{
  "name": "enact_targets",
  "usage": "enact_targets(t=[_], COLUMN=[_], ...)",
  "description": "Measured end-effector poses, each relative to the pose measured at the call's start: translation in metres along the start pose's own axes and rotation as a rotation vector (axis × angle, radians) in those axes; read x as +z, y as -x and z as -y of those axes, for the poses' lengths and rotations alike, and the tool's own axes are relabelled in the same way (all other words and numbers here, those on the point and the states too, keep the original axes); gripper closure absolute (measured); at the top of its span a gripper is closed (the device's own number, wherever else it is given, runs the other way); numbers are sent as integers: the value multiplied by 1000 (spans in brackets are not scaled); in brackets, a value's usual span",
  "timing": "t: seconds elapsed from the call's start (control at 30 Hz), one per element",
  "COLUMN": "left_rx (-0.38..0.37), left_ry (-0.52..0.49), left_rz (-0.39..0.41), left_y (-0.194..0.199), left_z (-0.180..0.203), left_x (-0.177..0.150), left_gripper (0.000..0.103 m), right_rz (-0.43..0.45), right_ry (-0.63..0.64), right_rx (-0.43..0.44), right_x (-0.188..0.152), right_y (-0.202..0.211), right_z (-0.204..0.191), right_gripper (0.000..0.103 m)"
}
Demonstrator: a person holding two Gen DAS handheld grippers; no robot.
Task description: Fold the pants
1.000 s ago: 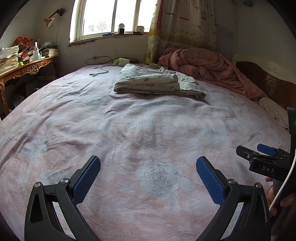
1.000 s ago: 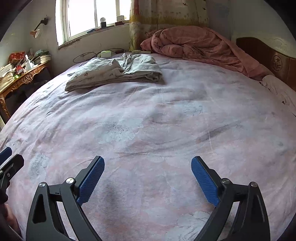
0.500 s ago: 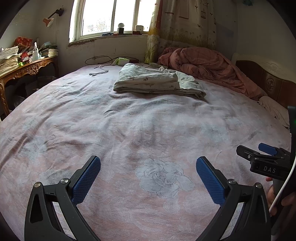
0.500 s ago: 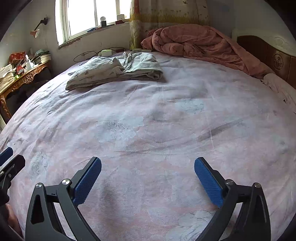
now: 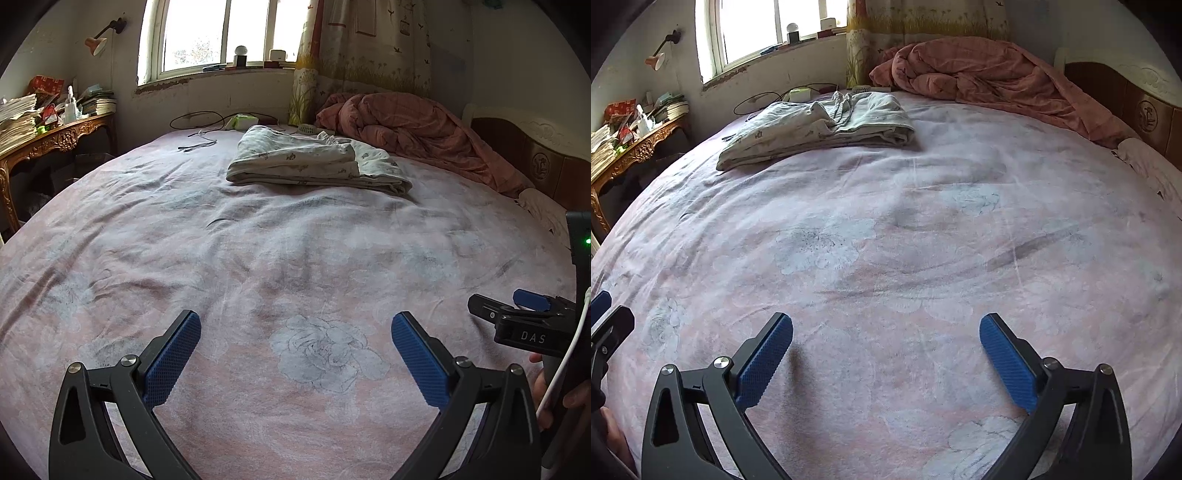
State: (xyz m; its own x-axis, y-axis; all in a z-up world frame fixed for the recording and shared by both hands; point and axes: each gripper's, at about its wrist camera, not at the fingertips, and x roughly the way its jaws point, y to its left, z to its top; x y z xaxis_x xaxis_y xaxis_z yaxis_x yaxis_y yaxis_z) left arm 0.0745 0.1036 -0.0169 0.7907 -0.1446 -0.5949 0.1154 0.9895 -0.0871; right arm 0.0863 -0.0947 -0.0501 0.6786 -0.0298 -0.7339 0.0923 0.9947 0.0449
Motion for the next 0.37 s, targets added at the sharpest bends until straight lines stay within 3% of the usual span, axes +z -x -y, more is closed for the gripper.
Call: enact_targets(t=[0.37], left_rx=[-1], left_ry=[-4], left_rz=[2], left_y=[0], left_z=[-1], left_x=[1], left_gripper=[1], right_rz=[9], right_ry=[5], right_rx=[-4], right_x=[0], right_y=[0], right_z=[1], right_gripper=[1])
